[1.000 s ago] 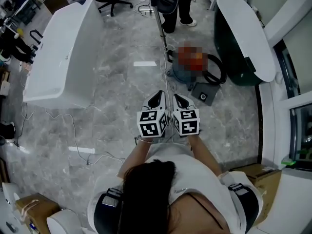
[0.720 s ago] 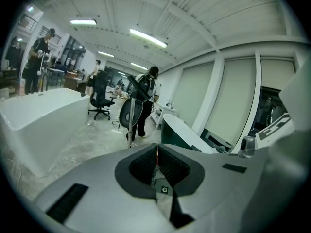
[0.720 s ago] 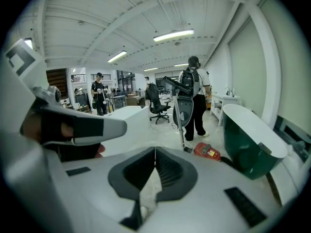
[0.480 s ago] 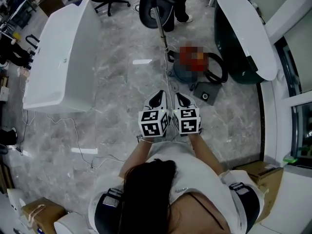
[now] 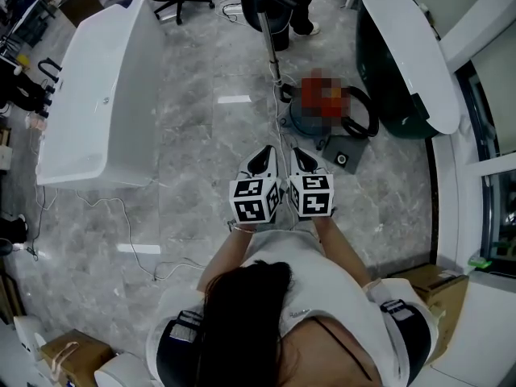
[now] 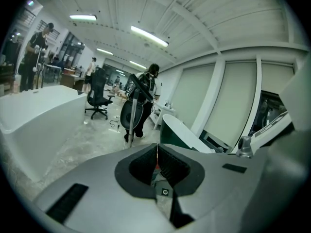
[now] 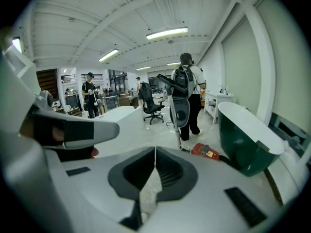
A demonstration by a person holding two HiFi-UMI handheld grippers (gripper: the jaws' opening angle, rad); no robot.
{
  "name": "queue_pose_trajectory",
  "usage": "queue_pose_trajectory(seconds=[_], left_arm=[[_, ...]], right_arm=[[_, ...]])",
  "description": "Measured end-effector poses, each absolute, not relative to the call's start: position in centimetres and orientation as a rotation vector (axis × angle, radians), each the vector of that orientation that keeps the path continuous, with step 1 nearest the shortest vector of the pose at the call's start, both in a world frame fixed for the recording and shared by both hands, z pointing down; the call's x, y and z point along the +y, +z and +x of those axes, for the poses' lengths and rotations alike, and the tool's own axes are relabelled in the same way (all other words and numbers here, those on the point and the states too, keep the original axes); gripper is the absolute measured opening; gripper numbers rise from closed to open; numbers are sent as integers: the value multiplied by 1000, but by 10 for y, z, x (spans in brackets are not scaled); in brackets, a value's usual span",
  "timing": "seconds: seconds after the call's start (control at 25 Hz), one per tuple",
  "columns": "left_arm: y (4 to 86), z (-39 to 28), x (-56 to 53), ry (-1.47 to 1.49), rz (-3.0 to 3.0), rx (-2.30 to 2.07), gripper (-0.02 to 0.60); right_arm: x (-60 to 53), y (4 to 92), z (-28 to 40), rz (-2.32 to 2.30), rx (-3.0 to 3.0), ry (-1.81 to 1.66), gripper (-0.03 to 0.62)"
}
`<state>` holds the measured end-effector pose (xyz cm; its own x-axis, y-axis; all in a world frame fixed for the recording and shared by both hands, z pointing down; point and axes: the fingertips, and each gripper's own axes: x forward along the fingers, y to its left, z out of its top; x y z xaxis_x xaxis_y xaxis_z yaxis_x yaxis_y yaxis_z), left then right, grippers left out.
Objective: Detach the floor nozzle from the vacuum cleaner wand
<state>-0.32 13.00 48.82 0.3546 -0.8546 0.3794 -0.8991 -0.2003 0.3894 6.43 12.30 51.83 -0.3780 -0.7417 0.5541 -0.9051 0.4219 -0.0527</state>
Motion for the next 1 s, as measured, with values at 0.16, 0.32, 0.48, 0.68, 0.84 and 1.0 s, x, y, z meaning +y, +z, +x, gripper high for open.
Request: queue_pose_trajectory(seconds=[0.16, 0.32, 0.48, 0.68, 0.84, 1.0], left_arm=[[490, -15, 116, 110, 2090, -1507, 9], [488, -26, 99, 113, 2105, -1493, 9], [489, -38, 88, 123, 2116, -1480, 9], [494, -52, 77, 138, 2124, -1462, 9], [496, -58, 70, 136, 2131, -1449, 9], [496, -63, 63, 127, 2134, -1442, 9]], right_arm=[[108, 521, 49, 1396, -2219, 489, 15], [93, 519, 31, 1383, -2232, 484, 15], [82, 518, 16, 1390, -2236, 487, 15], [73, 522, 1, 1406, -2222, 498, 15], [67, 523, -4, 1423, -2214, 499, 15], [59, 518, -6, 1464, -2223, 477, 15]])
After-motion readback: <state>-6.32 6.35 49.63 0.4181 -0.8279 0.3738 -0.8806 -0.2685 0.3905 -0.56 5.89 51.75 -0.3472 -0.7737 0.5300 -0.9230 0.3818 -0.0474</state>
